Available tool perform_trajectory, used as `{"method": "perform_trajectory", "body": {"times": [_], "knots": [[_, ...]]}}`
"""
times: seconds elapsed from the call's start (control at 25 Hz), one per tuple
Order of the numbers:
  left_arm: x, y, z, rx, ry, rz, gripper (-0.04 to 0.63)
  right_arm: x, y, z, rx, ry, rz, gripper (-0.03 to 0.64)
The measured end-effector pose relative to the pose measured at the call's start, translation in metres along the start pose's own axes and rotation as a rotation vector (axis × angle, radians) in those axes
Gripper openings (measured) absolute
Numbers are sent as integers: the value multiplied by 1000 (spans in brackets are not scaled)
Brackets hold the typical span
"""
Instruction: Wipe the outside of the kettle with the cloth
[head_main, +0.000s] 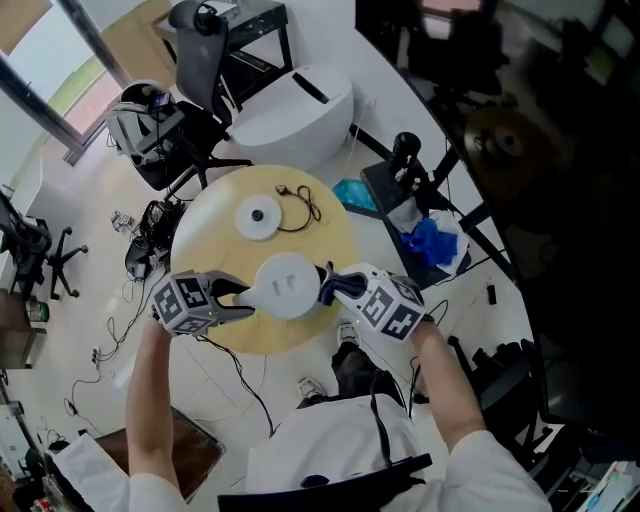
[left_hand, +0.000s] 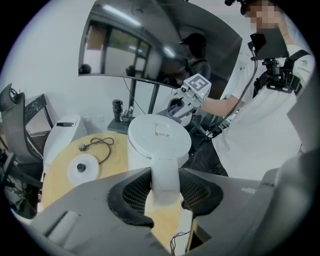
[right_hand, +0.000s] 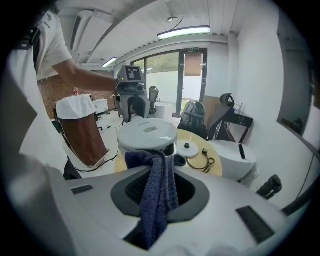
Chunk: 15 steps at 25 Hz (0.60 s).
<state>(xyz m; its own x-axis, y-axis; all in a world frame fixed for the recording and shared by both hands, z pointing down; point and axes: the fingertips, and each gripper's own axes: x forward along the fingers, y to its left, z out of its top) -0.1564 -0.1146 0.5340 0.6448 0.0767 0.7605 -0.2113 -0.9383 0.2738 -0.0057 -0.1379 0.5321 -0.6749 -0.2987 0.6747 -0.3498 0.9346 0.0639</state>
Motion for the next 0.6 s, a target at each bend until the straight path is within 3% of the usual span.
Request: {"method": "perform_trajectory", "body": {"times": [0.2, 0.32, 0.44, 0.6], "knots": [[-1, -2, 3, -16, -13, 4, 176, 35, 2, -42, 100, 56, 69, 66], [6, 2, -4, -39, -37, 62, 190, 63, 1, -83, 182, 93, 88, 66], [15, 11, -16, -103, -92, 206, 255, 89, 1, -119, 235, 121, 104, 66], [14, 12, -24, -267, -301, 436, 319, 109, -1, -144, 266, 145, 132, 66]]}}
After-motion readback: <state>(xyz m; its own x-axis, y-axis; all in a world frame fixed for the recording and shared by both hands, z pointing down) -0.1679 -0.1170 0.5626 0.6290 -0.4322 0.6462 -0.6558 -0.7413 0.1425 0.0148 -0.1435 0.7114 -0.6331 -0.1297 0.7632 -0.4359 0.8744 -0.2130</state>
